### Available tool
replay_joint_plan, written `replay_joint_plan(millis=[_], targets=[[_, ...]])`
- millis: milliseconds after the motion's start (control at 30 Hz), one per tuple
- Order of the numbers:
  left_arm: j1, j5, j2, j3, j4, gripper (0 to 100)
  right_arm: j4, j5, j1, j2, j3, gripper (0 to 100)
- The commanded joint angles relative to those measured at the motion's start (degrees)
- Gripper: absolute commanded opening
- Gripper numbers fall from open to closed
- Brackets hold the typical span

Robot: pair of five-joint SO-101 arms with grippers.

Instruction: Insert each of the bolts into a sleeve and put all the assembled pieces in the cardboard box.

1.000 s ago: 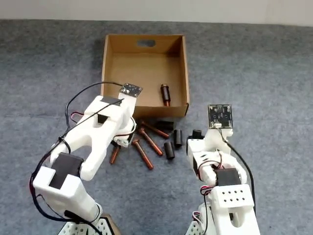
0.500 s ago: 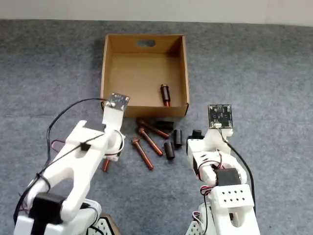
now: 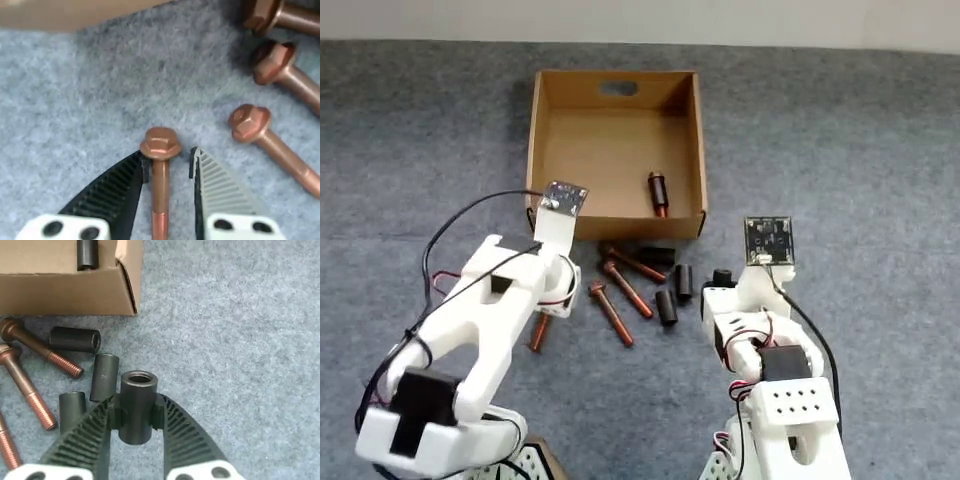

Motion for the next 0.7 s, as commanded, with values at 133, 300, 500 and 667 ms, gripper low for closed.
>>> replay_joint_plan(millis=[133, 300, 500, 667], targets=[[-0.7, -0.3, 3.3, -4.6, -0.5, 10, -0.9, -0.4, 0.6, -1.1, -0.5, 0.5], [-0.6, -0.3, 3.3, -4.4, -0.1, 1, -0.8, -0.4, 0.6, -1.2, -0.7, 0.5], [-0.7, -0.5, 1.9, -5.0, 3.5, 1, 6.5, -0.7, 0.6, -5.6, -3.3, 0.5], [-0.8, -0.5, -9.5, -4.9, 6.5, 1, 11.8, -0.4, -1.4, -21.8, -2.5, 0.5]])
